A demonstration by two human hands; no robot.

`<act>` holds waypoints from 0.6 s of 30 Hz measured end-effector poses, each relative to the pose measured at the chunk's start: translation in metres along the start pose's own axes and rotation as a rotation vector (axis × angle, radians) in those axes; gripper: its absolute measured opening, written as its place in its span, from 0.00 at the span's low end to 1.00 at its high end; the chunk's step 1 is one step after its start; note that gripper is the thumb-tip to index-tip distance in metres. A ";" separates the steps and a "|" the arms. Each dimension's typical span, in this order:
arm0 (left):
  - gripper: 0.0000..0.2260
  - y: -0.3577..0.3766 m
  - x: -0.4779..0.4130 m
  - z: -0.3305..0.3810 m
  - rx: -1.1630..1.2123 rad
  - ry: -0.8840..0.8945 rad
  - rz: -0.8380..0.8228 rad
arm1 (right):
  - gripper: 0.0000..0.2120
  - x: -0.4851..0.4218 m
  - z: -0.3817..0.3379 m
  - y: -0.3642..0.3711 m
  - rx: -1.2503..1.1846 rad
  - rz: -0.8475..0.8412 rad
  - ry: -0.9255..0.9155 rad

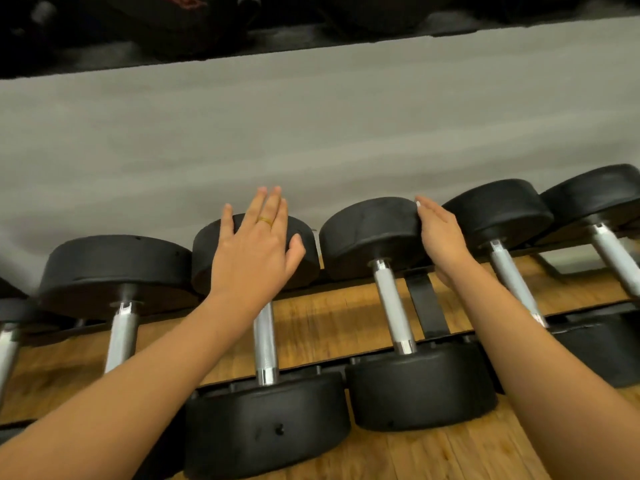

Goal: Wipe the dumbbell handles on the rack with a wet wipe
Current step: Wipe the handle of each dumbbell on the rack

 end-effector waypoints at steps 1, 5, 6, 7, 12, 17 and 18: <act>0.28 0.000 0.000 0.001 0.013 0.033 0.022 | 0.22 -0.001 0.002 -0.001 -0.019 0.029 0.012; 0.29 0.000 0.001 0.004 0.055 0.104 0.080 | 0.21 -0.003 0.011 -0.009 -0.061 0.137 0.044; 0.30 0.001 0.001 0.003 0.060 0.121 0.086 | 0.18 -0.001 0.010 -0.005 -0.071 0.139 0.046; 0.30 0.001 0.001 0.001 0.067 0.136 0.100 | 0.15 0.000 0.009 -0.002 -0.085 0.140 0.033; 0.30 0.001 0.006 -0.004 0.113 0.153 0.074 | 0.17 -0.004 0.017 -0.005 -0.140 0.122 0.043; 0.27 0.003 0.006 -0.004 0.117 0.120 0.110 | 0.23 -0.001 0.026 -0.013 -0.174 0.099 0.066; 0.27 0.002 0.006 -0.004 0.119 0.118 0.117 | 0.20 0.003 0.024 -0.010 -0.138 0.072 0.055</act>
Point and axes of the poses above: each hand's wrist, its own x-axis away from the middle knuckle, its own y-axis out of the palm, z = x × y, the point moved 9 cm from there along -x, towards the middle knuckle, and after that the axes turned 9 degrees about z, right-handed, at the moved point
